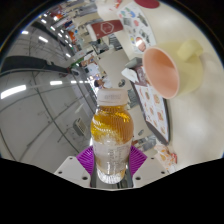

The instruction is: Pour water

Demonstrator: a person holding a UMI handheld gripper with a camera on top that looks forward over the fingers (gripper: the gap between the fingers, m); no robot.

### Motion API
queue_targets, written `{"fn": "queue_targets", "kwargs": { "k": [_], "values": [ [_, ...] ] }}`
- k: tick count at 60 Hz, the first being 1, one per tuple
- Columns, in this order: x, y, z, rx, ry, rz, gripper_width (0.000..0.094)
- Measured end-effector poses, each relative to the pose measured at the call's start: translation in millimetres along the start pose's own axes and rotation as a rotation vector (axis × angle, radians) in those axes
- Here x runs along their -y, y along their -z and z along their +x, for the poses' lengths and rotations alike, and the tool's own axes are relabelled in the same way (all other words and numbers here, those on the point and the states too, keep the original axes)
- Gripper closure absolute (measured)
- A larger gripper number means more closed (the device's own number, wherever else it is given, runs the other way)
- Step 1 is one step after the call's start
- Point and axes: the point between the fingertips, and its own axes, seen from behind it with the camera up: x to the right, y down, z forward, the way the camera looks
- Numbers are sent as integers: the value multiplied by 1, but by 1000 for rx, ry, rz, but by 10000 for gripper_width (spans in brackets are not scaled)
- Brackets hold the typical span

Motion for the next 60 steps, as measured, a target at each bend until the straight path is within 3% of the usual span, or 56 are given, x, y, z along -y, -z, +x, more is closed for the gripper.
{"fn": "queue_targets", "kwargs": {
  "k": [17, 33, 47, 60],
  "values": [
    [21, 6, 34, -53, -182, -17, 531],
    [10, 11, -9, -162, 351, -103, 527],
    [70, 37, -122, -209, 1206, 40, 526],
    [164, 80, -158, -374, 1745, 233, 526]
  ]
}}
